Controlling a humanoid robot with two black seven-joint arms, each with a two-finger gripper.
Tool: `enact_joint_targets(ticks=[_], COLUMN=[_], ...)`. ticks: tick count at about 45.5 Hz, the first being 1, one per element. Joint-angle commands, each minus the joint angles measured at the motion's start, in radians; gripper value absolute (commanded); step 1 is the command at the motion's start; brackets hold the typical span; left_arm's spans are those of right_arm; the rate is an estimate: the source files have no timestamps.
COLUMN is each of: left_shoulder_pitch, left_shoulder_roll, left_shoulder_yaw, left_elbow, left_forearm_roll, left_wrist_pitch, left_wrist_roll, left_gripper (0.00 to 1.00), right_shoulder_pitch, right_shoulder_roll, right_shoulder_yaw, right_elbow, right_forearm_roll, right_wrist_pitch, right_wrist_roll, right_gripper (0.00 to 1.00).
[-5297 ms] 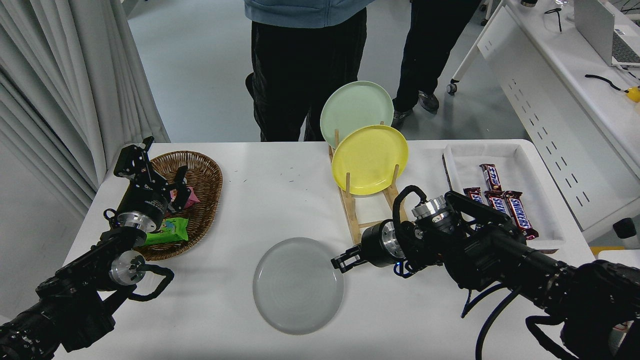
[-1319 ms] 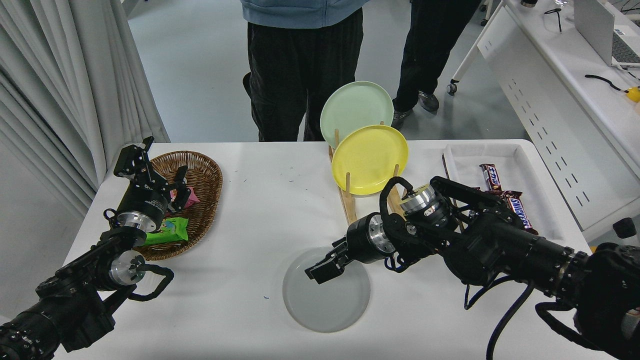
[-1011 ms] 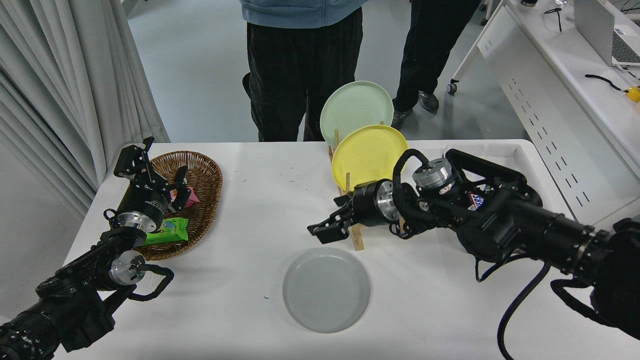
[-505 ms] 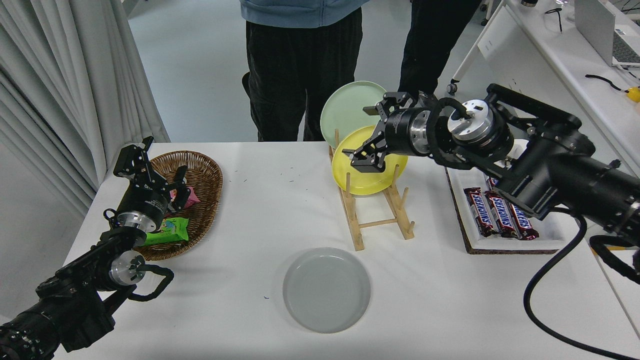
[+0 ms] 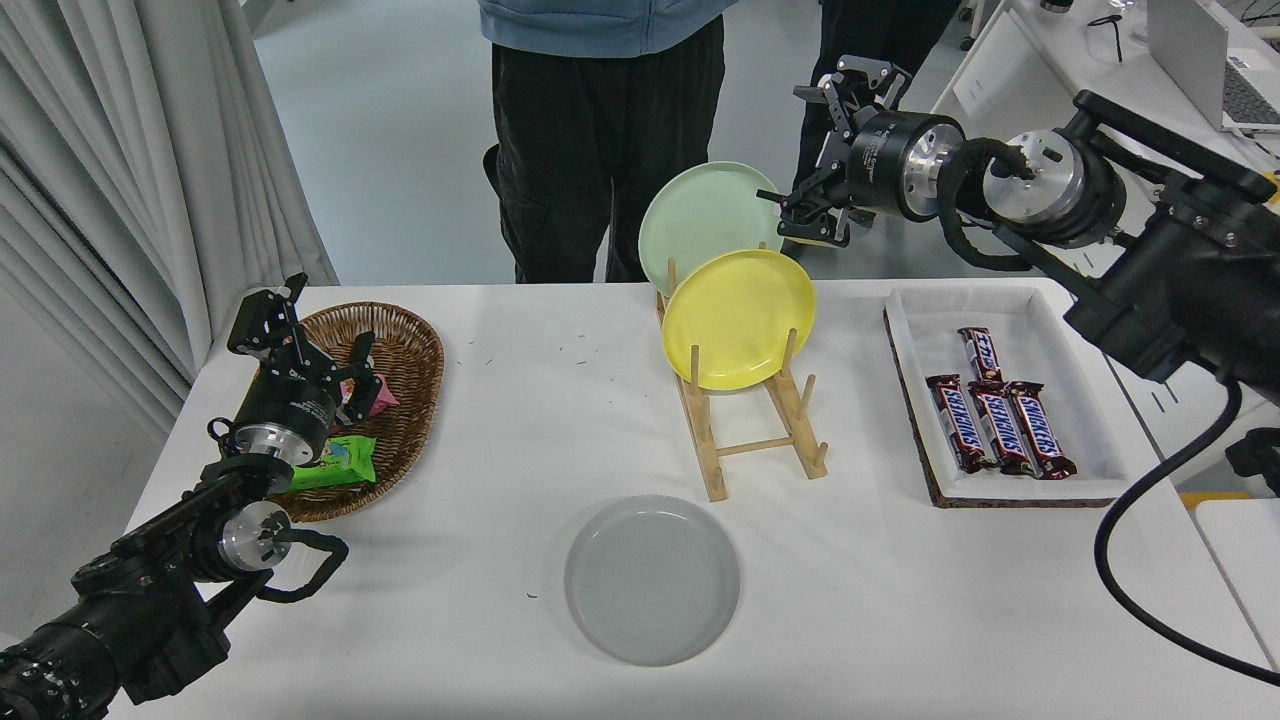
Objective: Place the plate on the table
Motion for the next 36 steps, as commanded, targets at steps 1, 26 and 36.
enact_joint_targets(ticks=[1,26,36], left_shoulder_pitch=[0.0,0.0,0.0], left_shoulder_roll=[0.0,0.0,0.0], left_shoulder_yaw=[0.0,0.0,0.0], left_elbow=[-0.001,0.001,0.001], left_forearm_roll=[0.0,0.0,0.0], left_wrist_pitch=[-0.001,0.001,-0.001], left_wrist_roll=[-0.001,0.0,0.0], left_gripper=[1.0,1.0,1.0], right_shoulder_pitch=[-0.081,-0.412,-0.524], right_shoulder_roll=[-0.018,-0.015,0.031], right_shoulder_yaw=[0.043,0.311,0.432], right_elbow=[-0.072,-0.052,-0.052], right_forearm_roll=[-0.085,-0.179,-0.227], right_wrist_pitch=[0.179,0.223,0.228], right_wrist_roll=[0.188,0.313,0.321], right_gripper=[0.99,0.99,0.99])
